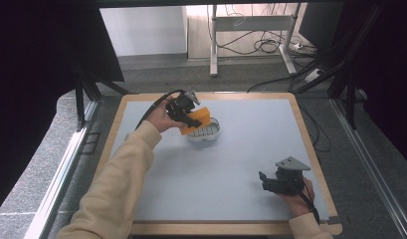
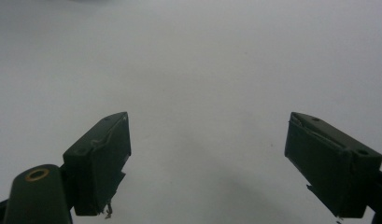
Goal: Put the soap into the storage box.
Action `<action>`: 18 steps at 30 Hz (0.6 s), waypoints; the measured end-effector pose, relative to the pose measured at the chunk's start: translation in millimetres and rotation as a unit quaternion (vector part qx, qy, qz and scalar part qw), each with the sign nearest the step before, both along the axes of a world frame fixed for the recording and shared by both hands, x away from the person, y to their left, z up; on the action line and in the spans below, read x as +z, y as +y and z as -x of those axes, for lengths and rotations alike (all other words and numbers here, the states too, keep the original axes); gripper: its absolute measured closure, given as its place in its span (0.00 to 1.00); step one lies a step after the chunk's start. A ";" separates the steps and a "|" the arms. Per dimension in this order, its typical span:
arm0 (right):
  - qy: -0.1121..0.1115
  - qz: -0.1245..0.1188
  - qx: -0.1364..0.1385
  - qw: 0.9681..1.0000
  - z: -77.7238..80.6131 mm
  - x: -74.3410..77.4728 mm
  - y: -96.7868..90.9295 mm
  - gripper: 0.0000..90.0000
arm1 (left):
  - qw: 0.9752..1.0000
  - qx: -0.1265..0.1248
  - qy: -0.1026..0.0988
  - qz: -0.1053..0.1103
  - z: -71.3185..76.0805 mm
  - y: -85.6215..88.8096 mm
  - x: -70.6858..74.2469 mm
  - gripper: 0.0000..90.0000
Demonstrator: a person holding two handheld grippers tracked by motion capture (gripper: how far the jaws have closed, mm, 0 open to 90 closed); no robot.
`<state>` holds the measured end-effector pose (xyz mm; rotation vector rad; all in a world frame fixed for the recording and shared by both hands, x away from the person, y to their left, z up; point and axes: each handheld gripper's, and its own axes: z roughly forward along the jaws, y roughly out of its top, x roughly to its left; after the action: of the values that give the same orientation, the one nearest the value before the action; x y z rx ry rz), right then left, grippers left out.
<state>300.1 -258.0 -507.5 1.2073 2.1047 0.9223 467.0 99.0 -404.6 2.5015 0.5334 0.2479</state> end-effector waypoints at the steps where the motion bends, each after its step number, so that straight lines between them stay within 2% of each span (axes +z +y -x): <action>1: -0.001 0.000 -0.001 1.000 0.0 -0.1 -0.1 0.17 | 1.000 -0.001 0.001 0.001 -0.8 -1.1 -0.3 0.69; 9: 0.001 0.000 -0.001 1.000 0.3 0.0 -0.1 0.17 | 1.000 -0.007 0.003 -0.002 -5.9 -7.9 -0.3 0.69; 18: 0.002 0.000 -0.001 1.000 0.0 -0.3 0.3 0.17 | 1.000 -0.027 0.007 -0.003 -14.0 -16.9 -3.5 0.69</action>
<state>300.1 -257.6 -507.9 1.2110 2.1057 0.9190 480.9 82.1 -408.2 2.5212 0.4721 0.2111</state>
